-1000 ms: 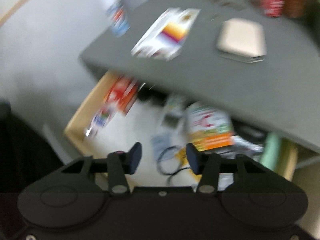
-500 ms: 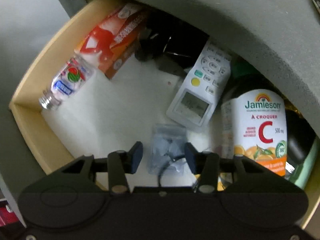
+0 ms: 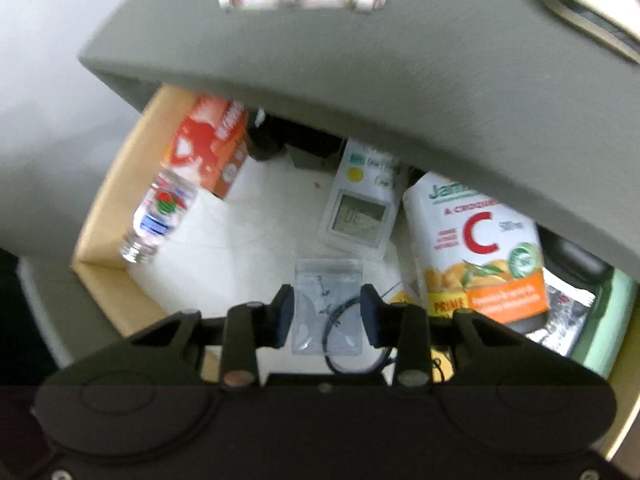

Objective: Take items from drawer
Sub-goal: 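Lift the plastic bag onto the nightstand top and open the right tool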

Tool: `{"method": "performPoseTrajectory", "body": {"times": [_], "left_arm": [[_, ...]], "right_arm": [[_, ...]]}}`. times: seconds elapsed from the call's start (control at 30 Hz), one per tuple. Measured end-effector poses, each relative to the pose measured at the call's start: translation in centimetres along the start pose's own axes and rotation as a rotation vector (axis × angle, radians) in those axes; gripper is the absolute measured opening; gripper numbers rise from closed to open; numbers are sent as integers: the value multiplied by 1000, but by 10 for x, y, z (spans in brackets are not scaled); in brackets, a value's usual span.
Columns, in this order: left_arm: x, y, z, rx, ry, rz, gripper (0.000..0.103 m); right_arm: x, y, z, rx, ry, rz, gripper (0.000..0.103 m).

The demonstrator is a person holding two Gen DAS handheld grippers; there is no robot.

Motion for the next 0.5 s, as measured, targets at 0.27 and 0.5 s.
{"method": "performPoseTrajectory", "body": {"times": [0.27, 0.5], "left_arm": [[-1, 0, 2, -2, 1, 0, 103], [-7, 6, 1, 3, 3, -28, 103]], "right_arm": [[-1, -17, 110, -244, -8, -12, 35], [-119, -39, 163, -293, 286, -156, 36]]}}
Point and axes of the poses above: each gripper's, at about its wrist camera, not at the fingertips, and z roughly against the way its jaws point, x to its left, y to its underside, the point moved 8 cm from there along -z, roughly the way its jaws point, and after that the axes turned 15 degrees about z, right-handed, at the moved point
